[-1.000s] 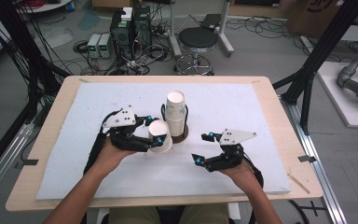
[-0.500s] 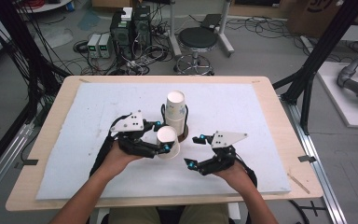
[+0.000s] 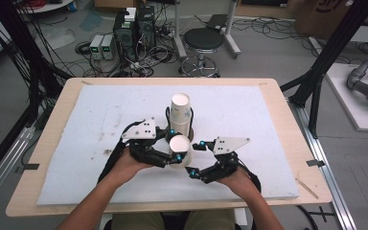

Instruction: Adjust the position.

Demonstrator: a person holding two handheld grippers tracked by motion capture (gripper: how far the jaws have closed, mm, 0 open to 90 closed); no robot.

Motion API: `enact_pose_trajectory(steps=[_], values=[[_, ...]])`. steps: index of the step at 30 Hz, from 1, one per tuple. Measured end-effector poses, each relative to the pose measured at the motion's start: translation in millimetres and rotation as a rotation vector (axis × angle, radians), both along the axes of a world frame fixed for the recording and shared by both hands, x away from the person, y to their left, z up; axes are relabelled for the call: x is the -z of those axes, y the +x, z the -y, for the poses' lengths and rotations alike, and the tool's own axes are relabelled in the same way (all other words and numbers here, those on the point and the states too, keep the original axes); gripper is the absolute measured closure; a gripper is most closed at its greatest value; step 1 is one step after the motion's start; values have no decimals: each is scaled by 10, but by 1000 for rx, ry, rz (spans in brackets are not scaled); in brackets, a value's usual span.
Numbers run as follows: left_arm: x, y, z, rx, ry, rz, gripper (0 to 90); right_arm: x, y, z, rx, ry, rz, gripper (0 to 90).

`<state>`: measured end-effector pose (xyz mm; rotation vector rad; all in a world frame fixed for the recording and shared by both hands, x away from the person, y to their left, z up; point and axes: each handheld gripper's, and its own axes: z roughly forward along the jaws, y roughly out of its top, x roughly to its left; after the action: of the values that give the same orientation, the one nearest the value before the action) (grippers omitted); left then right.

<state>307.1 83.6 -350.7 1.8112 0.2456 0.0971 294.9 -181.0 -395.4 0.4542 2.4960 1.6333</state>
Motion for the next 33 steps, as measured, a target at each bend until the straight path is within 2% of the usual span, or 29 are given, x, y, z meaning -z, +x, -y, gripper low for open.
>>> enact_pose_trajectory(steps=[17, 21, 27, 33], values=[[10, -19, 81, 60, -27, -15, 363, 14, 8, -39, -53, 49, -20, 205], [14, -17, 87, 68, -31, -17, 363, 25, 16, -33, -74, 81, -24, 242], [15, -17, 89, 71, -34, -16, 365, 44, 23, -21, -85, 96, -26, 267], [19, -16, 91, 70, -30, -12, 367, 37, 6, -27, -85, 68, 8, 319]])
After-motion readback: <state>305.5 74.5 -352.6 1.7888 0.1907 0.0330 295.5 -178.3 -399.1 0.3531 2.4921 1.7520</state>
